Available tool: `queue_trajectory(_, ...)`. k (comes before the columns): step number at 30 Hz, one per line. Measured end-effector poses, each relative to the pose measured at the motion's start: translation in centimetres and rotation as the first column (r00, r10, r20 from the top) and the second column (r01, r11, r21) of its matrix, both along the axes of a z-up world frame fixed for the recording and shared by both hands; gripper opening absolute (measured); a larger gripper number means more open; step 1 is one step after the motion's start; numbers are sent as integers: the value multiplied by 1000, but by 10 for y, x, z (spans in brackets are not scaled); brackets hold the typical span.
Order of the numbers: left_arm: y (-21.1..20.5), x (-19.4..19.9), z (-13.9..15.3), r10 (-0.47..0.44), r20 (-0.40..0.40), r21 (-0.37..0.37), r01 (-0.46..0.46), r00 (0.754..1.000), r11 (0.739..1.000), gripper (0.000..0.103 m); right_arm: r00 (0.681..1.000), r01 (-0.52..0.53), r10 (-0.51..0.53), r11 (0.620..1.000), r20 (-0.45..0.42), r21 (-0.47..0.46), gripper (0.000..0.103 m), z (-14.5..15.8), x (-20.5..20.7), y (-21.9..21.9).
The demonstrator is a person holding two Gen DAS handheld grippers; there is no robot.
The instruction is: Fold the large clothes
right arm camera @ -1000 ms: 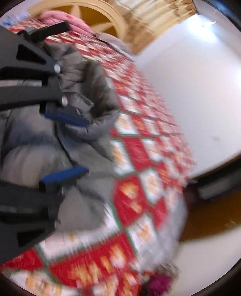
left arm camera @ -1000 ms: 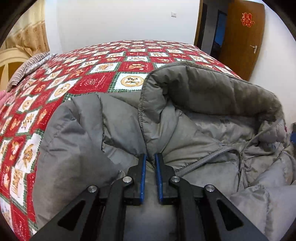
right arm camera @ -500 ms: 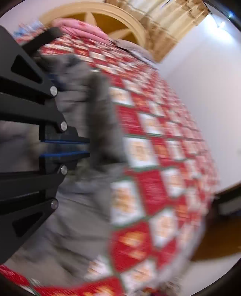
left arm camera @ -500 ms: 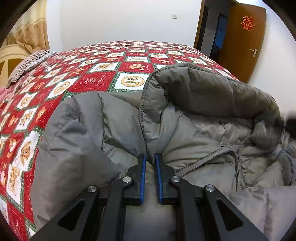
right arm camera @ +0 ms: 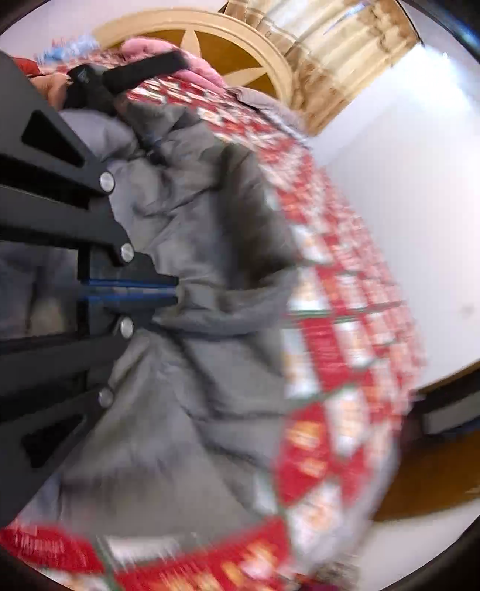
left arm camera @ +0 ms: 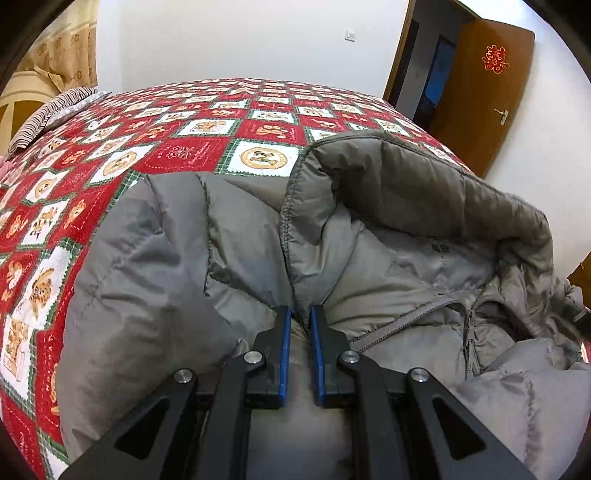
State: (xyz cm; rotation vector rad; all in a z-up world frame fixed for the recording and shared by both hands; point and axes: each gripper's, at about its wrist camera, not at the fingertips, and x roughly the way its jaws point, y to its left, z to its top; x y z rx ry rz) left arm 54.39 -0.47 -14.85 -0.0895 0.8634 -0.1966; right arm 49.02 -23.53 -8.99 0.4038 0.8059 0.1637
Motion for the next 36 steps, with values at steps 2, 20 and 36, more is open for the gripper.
queue_trajectory(2, -6, -1, 1, 1, 9, 42, -1, 1000, 999, 12, 998, 3, 4, 995, 69, -101, 13, 24, -1, 15)
queue_trajectory(20, 4, -6, 0, 24, 5, -6, -24, 1000, 1000, 12, 996, 49, -43, 997, 75, -68, 13, 55, 48, 19)
queue_trajectory(36, 21, -13, 9, 5, -29, -141, -9, 1000, 990, 11, 994, -13, 0, 992, -109, -122, 0, -47, 63, 35)
